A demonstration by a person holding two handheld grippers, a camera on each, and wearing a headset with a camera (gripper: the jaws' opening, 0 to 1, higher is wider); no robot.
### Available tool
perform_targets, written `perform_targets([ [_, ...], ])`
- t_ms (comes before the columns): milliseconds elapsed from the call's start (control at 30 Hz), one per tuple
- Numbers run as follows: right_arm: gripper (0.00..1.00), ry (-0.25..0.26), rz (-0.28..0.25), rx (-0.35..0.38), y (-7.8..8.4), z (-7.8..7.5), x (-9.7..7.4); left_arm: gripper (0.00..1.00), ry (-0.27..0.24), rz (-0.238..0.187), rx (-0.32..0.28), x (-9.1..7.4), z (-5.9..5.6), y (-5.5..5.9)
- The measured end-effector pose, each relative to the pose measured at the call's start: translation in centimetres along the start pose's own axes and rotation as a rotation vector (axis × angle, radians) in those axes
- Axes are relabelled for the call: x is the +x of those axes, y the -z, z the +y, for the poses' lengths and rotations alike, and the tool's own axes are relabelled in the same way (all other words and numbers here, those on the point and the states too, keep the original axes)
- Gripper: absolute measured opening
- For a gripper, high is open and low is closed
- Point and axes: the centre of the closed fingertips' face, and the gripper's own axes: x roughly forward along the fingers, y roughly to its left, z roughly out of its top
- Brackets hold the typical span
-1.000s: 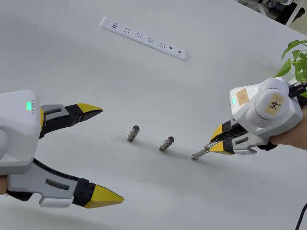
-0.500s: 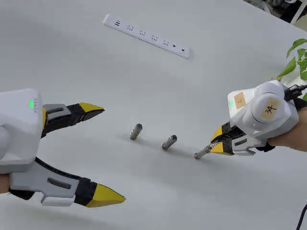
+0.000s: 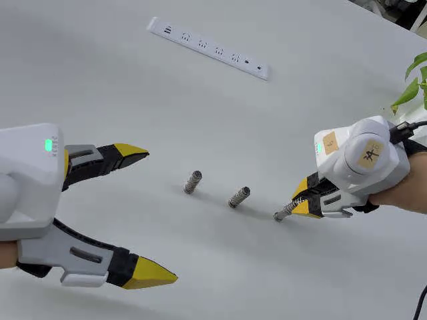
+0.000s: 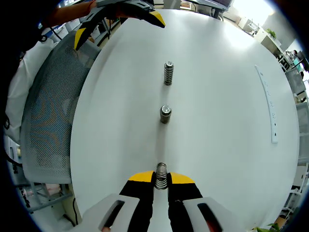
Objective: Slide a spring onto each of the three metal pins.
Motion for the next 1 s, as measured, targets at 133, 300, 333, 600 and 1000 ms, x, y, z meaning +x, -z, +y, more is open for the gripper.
perform_targets([
  [133,0.07,0.002,0.007,-0.008,0.3,-0.1,0.5,0.99,0.000,0.001,-0.002,0.0,0.0,0.0],
  [300,0.07,-0.002,0.006,-0.003,0.3,-0.1,1.0,0.99,-0.001,0.000,-0.002,0.0,0.1,0.0],
  [333,0.07,-0.003,0.005,-0.001,0.4,-0.1,1.0,0.99,0.000,-0.001,-0.004,0.0,0.0,0.0],
  [600,0.07,-0.007,0.010,-0.003,0.4,-0.2,1.6,0.99,0.001,0.000,-0.004,0.0,0.1,0.1],
  [1000,0.07,-0.007,0.023,-0.016,0.6,-0.1,2.2,0.99,0.004,0.006,-0.003,-0.1,0.0,0.2],
])
